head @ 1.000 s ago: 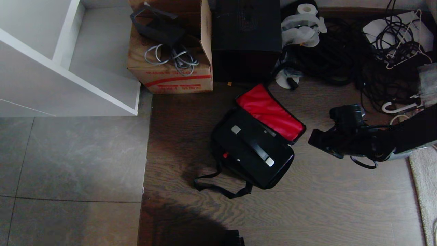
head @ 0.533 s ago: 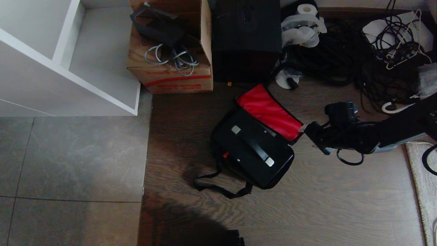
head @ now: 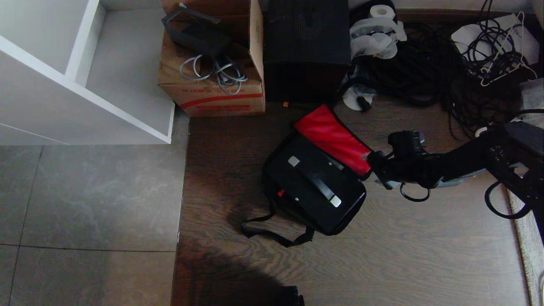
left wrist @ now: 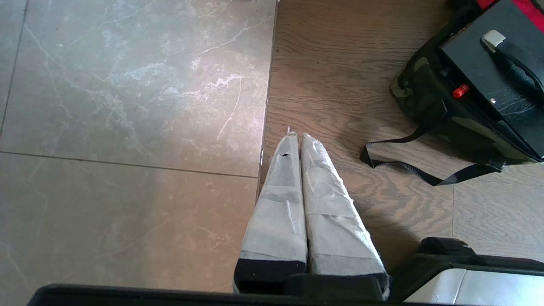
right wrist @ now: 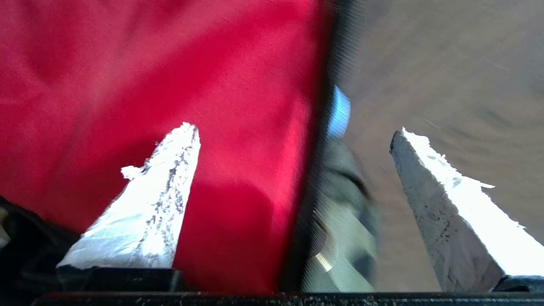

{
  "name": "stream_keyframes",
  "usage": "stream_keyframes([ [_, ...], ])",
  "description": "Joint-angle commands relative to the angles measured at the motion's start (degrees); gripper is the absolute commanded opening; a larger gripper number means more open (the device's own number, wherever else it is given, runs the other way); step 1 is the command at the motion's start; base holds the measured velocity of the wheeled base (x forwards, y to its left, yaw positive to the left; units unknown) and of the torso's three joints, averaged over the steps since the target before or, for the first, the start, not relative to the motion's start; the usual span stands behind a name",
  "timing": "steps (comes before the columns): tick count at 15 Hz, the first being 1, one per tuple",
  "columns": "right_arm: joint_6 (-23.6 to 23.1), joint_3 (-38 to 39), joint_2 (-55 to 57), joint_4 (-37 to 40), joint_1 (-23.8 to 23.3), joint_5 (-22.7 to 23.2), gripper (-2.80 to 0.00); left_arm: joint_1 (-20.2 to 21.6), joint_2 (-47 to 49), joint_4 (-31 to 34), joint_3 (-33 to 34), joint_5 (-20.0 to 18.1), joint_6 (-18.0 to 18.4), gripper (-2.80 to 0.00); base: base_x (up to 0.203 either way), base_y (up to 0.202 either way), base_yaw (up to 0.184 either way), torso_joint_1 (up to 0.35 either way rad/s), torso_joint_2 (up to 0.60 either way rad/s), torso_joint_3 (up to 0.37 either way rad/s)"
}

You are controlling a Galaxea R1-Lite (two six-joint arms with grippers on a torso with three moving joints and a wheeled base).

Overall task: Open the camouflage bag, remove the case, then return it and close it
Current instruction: Close the top of the storage box

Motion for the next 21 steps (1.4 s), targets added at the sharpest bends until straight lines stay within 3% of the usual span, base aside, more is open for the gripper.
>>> stream_keyframes([
  [1, 0.44, -5.83, 5.31, -0.16, 0.3, -0.04, 0.0, 0.01, -0.11, -0.05, 0.62, 0.01, 0.04, -2.8, 0.0, 0.0, 0.0, 0.0, 0.0, 0.0],
  [7, 0.9, -11.08, 7.82, -0.15, 0.0, -0.32, 0.0, 0.01, -0.2, -0.05, 0.62, 0.01, 0.04, -2.8, 0.0, 0.0, 0.0, 0.0, 0.0, 0.0],
  [8, 0.9, -11.13, 7.7, -0.56, 0.0, -0.44, -1.58, 0.01, -0.2, -0.05, 0.62, 0.01, -0.05, -2.8, 0.0, 0.0, 0.0, 0.0, 0.0, 0.0],
  [9, 0.9, -11.16, 7.54, -0.41, 0.0, -0.5, -2.8, 0.01, -0.2, -0.05, 0.62, 0.01, -0.05, -2.8, 0.0, 0.0, 0.0, 0.0, 0.0, 0.0],
  [17, -1.08, -9.71, 4.33, -0.33, -0.82, -0.89, -2.8, 0.01, -0.11, -0.05, 0.62, 0.01, 0.04, -2.8, 0.0, 0.0, 0.0, 0.0, 0.0, 0.0],
  [21, -10.37, -1.34, -2.54, -0.65, -1.04, -3.69, -2.8, 0.01, -0.11, -0.05, 0.62, 0.01, -0.04, -2.8, 0.0, 0.0, 0.0, 0.0, 0.0, 0.0],
])
